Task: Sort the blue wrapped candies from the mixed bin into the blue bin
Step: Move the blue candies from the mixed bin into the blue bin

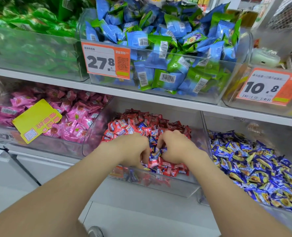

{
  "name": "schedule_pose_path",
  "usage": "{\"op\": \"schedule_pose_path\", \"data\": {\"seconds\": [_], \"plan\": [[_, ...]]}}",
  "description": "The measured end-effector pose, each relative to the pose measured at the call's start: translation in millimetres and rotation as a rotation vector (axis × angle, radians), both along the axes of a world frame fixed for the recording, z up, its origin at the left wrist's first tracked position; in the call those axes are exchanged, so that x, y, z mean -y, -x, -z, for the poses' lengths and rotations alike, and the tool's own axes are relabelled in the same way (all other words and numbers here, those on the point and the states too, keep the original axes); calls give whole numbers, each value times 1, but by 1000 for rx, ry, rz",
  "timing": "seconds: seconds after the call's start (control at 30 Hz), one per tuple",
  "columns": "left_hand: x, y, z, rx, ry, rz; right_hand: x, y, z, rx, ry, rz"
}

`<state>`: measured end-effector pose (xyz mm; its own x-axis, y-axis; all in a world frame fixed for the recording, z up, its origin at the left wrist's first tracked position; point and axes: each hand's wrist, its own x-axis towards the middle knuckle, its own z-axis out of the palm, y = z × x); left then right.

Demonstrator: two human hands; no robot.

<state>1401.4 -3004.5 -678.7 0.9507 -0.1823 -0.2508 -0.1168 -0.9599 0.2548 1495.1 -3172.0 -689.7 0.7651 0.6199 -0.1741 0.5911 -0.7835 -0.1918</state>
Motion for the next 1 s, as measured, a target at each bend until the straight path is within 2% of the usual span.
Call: {"op": "schedule_pose_path", "data": {"seconds": [0.1,0.23,0.37,0.53,0.6,0.67,0.77,0.87,1.0], "plan": [[-1,-4,-6,-49,-14,-4,6,-7,-9,-54,-85,88],[-8,-2,-13,-6,109,-79,11,-11,-16,-60,-213,128],[-17,-8,-15,204,156,-248,-4,0,-8,-64,-248,58],[-32,-29,1,435,170,-395,-22,7,12,179,-203,71],[-37,-39,5,436,165,-380,-24,5,13,170,-238,67],[-39,-45,9,398,100,-279,-25,2,14,152,-297,68],[-35,-49,14,339,11,-223,-25,0,16,152,-290,49],[-35,-53,15,349,-32,-254,-24,-2,16,108,-285,59],[-37,-51,6,374,-36,-306,-16,-10,-1,9,-454,144]]}}
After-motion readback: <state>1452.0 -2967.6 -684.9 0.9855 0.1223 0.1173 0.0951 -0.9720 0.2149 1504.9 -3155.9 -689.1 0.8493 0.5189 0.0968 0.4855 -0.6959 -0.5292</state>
